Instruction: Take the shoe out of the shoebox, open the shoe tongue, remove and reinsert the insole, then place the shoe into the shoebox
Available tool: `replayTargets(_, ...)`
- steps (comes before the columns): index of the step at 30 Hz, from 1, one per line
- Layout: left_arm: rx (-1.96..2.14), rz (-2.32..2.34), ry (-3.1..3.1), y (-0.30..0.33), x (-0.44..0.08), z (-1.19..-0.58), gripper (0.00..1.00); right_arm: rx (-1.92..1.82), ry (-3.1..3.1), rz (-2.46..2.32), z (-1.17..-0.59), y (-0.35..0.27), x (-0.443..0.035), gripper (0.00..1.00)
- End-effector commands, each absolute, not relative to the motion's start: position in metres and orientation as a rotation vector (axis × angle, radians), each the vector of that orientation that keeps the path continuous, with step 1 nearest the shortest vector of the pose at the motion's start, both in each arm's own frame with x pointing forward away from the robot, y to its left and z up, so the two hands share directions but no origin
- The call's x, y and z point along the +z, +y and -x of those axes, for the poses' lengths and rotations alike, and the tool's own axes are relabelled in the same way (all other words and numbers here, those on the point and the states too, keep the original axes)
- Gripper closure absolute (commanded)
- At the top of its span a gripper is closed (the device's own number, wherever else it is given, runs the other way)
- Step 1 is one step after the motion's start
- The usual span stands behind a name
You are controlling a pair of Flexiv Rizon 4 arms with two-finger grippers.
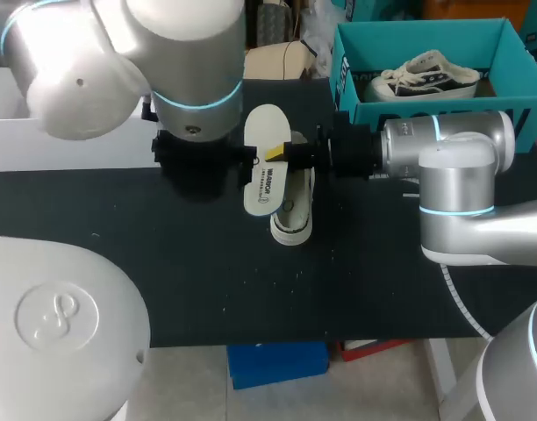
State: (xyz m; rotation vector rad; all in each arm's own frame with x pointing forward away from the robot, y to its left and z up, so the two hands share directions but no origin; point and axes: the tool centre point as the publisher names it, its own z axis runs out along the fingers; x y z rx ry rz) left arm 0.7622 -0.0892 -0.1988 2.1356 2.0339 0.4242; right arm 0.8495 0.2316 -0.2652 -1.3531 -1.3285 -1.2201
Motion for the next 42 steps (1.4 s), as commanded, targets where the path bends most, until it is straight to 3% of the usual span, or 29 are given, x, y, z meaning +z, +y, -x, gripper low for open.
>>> replayTargets(1, 0.409, -2.124, 2.017, -0.094, -0.203, -0.768, 0.0, -1.223, -1.327, 1.356, -0.849, 0.233, -0.266, 1.0)
replayTargets(26, 0.253, -2.21, 1.978, -0.151, -0.168, -0.812, 0.0, -1.223, -1.327, 1.356, -0.849, 0.233, -0.266, 1.0)
replayTargets(42, 0.076, -2.105, 2.076, -0.172, -0.186, -0.798, 0.0, -1.223, -1.327, 1.356, -0.849, 0.233, -0.266, 1.0)
